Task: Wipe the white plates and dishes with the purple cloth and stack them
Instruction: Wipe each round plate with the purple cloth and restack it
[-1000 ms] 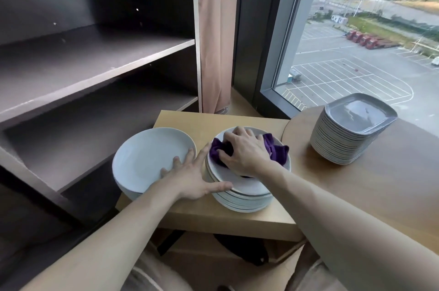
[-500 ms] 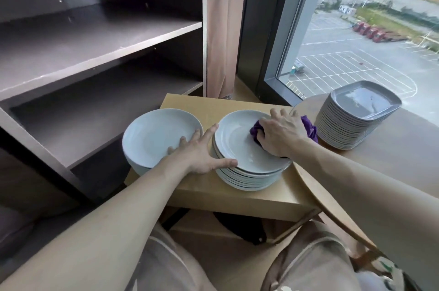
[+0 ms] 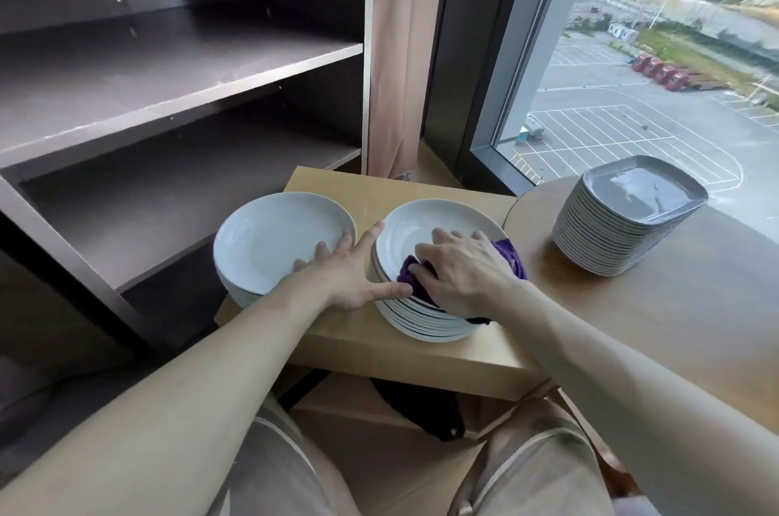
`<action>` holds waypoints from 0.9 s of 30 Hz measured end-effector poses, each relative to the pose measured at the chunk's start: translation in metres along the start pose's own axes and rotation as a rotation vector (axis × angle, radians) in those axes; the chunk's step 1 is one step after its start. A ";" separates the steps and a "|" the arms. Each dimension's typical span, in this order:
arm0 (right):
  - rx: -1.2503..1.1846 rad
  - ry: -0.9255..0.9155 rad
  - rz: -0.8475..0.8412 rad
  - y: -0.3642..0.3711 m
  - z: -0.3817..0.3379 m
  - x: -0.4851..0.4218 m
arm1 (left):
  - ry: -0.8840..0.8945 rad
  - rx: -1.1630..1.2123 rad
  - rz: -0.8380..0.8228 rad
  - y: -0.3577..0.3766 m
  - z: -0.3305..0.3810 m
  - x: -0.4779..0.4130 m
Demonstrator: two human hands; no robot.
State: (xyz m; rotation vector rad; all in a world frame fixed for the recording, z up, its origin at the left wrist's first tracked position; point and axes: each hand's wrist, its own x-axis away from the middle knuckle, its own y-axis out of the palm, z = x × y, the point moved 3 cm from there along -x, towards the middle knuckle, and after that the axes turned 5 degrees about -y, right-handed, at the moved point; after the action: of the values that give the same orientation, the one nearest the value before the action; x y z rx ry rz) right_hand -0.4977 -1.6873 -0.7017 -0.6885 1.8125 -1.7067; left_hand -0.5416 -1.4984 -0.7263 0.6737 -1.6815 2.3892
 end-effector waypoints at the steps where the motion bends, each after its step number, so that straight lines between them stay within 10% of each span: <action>1: -0.032 0.007 0.019 0.002 0.000 -0.003 | 0.001 -0.007 0.000 0.000 0.000 0.000; 13: 0.025 0.040 0.241 0.023 0.011 -0.062 | 0.001 0.023 0.010 0.007 -0.004 -0.003; 27: 0.336 0.306 0.107 0.008 0.055 -0.047 | -0.009 0.011 0.026 0.006 -0.006 -0.010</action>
State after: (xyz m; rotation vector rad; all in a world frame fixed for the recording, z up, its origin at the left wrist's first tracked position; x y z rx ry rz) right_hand -0.4254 -1.6934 -0.7102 -0.1956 1.6554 -2.0627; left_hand -0.5368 -1.4939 -0.7375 0.6695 -1.6917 2.4188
